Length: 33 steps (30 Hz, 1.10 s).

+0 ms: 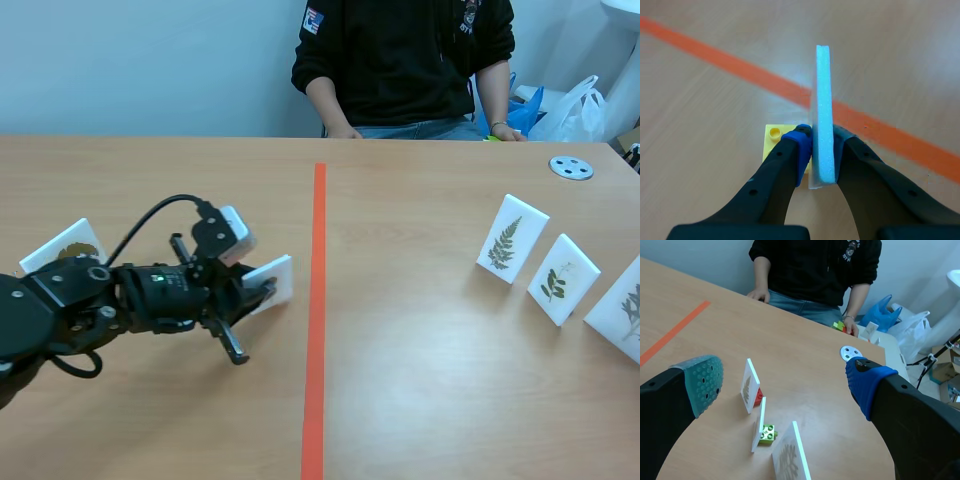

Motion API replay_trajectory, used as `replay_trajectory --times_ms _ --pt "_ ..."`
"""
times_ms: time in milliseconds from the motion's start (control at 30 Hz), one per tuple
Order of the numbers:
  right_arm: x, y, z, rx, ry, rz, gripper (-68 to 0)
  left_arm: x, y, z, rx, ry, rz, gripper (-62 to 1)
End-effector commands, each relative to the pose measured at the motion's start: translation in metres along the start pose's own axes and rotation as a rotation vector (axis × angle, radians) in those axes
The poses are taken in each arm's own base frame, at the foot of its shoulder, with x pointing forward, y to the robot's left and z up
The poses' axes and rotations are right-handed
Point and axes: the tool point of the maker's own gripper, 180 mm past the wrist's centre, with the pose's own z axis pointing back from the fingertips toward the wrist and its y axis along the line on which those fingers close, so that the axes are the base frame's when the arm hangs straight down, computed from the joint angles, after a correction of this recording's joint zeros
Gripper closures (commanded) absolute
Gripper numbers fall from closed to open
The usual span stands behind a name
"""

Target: Sort the leaf by its shape. The table is split by an orange tape line. A compound leaf with several leaflets goes to the left side, a simple leaf with one blade goes to the right side. Return to the home posture when a red brick is placed on the table.

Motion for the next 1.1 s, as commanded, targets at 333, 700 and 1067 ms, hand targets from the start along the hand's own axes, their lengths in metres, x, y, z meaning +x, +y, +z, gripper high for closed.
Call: replay_trajectory --times_ms 333,700,1067 --pt "0.013 -0.003 -0.002 -0.002 -0.043 0.012 -50.4 -0.026 0.079 0.089 0.262 -0.008 0.183 -5.7" --pt "0.013 -0.003 -0.002 -0.002 -0.043 0.012 -50.4 -0.060 0.102 0.145 0.397 0.036 0.267 -5.7" --pt "0.013 -0.003 -0.002 -0.002 -0.044 0.012 -50.4 -0.080 0.106 0.164 0.476 0.088 0.279 -5.7"
